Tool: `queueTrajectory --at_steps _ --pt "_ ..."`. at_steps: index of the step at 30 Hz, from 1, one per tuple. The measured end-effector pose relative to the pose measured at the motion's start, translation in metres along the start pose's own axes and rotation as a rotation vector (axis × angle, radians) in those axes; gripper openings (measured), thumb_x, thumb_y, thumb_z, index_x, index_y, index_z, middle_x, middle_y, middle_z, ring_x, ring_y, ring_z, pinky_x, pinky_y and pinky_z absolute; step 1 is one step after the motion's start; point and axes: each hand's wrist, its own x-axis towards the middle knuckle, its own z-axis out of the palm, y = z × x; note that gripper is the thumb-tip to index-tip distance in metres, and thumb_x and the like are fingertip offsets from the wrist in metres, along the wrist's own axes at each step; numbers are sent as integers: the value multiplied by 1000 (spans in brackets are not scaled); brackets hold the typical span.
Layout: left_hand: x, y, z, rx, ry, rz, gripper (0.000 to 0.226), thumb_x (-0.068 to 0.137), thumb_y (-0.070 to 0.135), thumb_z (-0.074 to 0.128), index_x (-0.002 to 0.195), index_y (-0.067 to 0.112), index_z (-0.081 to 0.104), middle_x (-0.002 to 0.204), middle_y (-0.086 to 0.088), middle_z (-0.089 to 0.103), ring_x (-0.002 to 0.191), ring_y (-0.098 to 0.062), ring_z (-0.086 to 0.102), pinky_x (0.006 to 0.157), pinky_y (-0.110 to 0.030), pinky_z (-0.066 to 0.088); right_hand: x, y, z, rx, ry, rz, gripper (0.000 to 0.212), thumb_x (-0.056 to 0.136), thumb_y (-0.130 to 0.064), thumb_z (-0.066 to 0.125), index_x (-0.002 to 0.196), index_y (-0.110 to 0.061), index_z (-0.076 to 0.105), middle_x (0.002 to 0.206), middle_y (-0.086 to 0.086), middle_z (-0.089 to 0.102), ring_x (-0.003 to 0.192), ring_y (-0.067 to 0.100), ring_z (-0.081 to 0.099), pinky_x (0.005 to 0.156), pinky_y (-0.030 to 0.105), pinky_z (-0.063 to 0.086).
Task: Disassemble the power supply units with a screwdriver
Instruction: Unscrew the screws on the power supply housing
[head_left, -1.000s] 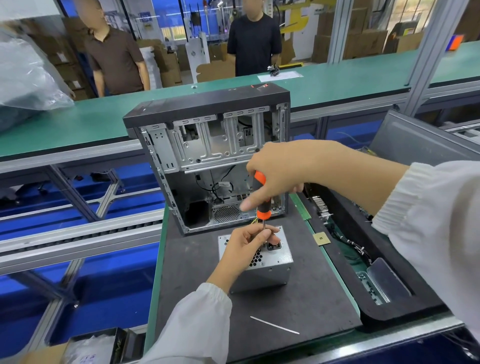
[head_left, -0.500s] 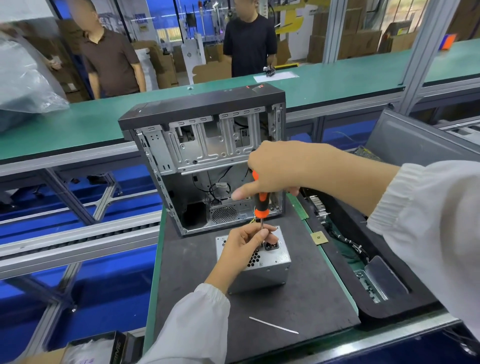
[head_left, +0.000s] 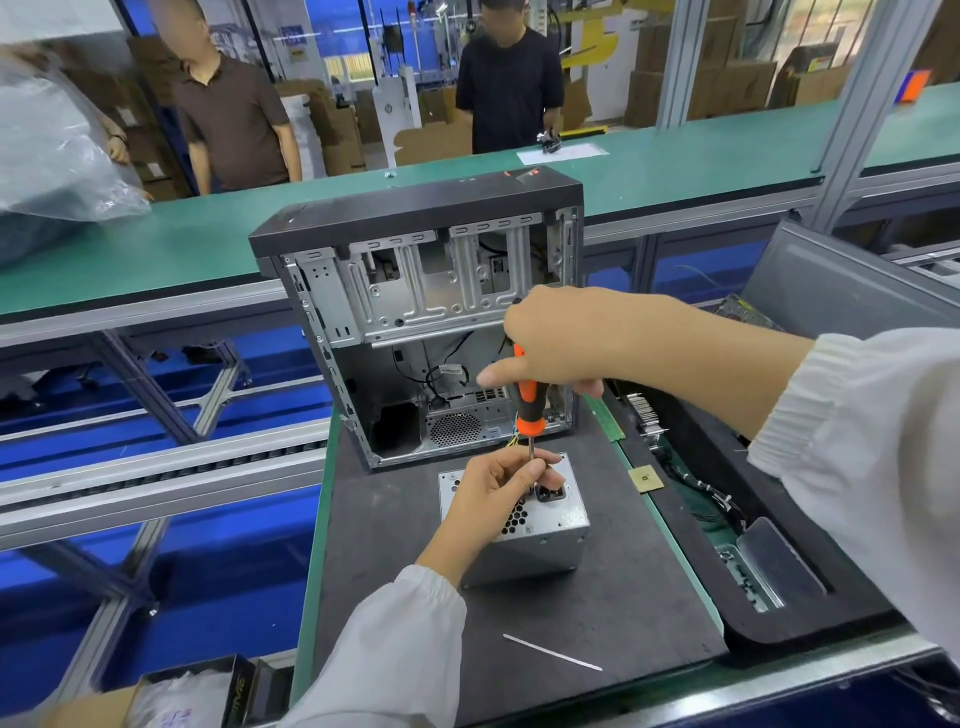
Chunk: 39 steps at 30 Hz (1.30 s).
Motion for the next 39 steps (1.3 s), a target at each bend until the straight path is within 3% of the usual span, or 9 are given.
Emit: queueTrajectory --at_steps 3,5,10,17,22,25,29,34,39 --pt "0 1 2 -1 1 4 21 100 13 51 106 14 71 91 -5 76 93 -17 71 76 -16 49 0 3 -8 94 -124 -90 16 96 -31 53 99 -16 49 64 3 59 53 19 63 50 26 49" --pt "0 2 2 -4 -3 10 21 100 13 52 106 14 71 91 -5 76 92 -16 70 76 -15 47 -2 6 -13 184 -213 -142 23 90 -21 62 107 -24 48 82 0 54 62 17 61 52 27 48" --pt "-1 3 1 -10 -10 9 20 100 12 52 107 11 71 91 -6 75 92 -18 71 78 -17 49 -6 0 -6 11 -1 -41 61 77 -74 52 84 -13 48 62 1 58 47 17 65 44 25 44" --pt "-1 4 2 -13 -18 12 20 99 7 53 108 5 70 89 -7 75 89 -13 71 75 -15 49 -2 7 -11 134 -206 -169 35 86 -33 68 112 -25 47 96 -1 49 85 26 65 69 35 55" --pt "-1 4 2 -16 -20 13 21 100 6 50 109 4 69 88 -6 75 89 -14 71 76 -17 49 -9 -1 -7 -40 2 -69 57 78 -73 54 97 -20 43 75 -1 52 64 19 63 58 31 49" --pt "-1 4 2 -13 -21 4 22 100 7 50 109 7 70 89 -4 75 89 -13 70 75 -15 49 -6 -1 -6 -35 8 -80 39 90 -55 54 97 -17 51 65 1 60 47 14 61 55 27 51" --pt "-1 4 2 -7 -24 6 22 101 10 50 109 8 71 90 -5 75 90 -13 70 75 -15 49 -6 7 -14 267 -292 -139 29 89 -18 66 112 -24 50 102 8 58 51 10 60 46 21 49" --pt "-1 6 2 -12 -21 1 22 101 11 50 107 12 71 89 -3 75 89 -13 70 74 -15 48 -9 -1 -5 231 -30 -9 64 76 -73 55 94 -13 51 63 2 61 41 16 64 42 23 46" --pt "-1 5 2 -33 -29 -3 21 100 9 51 107 7 70 89 -6 75 89 -15 70 74 -15 49 -4 -3 0 28 6 -13 48 95 -52 46 77 -8 47 30 -4 49 49 18 61 44 22 38"
